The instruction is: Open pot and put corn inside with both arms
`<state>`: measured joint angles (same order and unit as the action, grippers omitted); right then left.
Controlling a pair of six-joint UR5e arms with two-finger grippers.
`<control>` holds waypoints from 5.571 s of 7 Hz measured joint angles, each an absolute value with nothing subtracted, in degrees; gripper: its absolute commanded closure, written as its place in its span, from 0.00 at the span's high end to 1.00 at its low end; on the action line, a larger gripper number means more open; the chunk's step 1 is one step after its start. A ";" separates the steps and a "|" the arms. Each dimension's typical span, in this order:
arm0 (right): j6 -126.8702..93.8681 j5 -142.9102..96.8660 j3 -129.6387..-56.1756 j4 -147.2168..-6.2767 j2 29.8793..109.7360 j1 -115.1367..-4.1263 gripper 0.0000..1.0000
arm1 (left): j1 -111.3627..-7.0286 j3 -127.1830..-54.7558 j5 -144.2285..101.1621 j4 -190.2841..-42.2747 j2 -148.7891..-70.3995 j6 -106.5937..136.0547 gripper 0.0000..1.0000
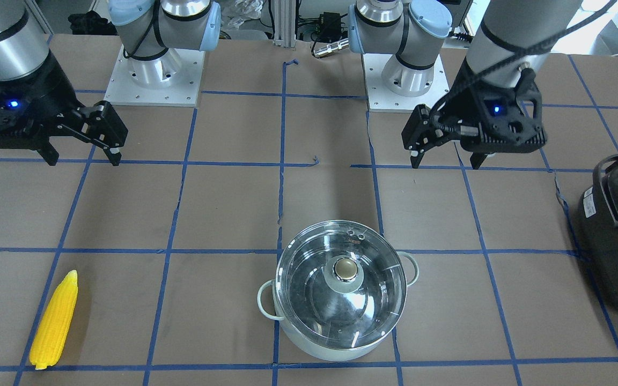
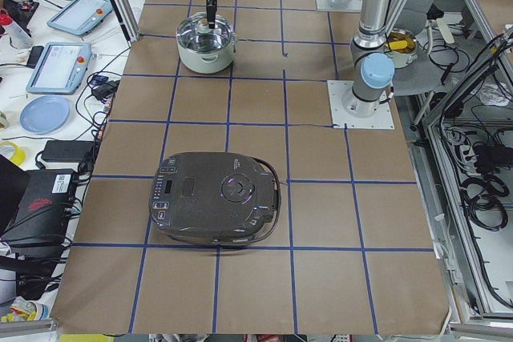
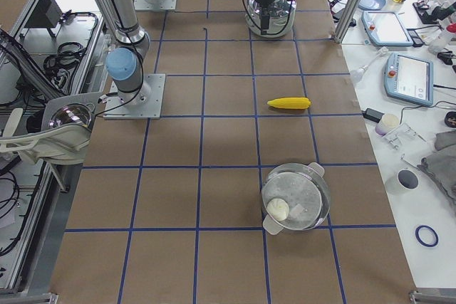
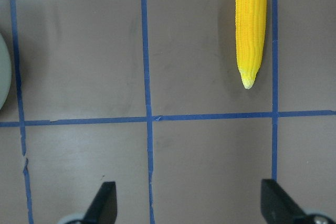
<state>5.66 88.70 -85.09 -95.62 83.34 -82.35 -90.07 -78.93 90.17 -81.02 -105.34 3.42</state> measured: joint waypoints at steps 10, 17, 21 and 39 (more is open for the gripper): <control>11.40 88.23 -84.16 -125.63 53.44 -72.88 1.00 | -99.72 -69.64 89.54 -79.67 -121.90 12.18 0.24; 10.82 87.98 -84.24 -127.23 51.41 -73.85 0.26 | -92.35 -64.87 90.10 -85.24 -120.25 11.22 0.00; 6.08 88.37 -84.16 -121.99 58.68 -80.84 0.24 | -75.36 -71.58 94.68 -84.28 -119.76 -15.04 0.00; -26.15 92.08 -62.66 -118.13 45.23 -119.10 1.00 | -81.27 -73.15 89.52 -99.43 -98.57 -11.72 1.00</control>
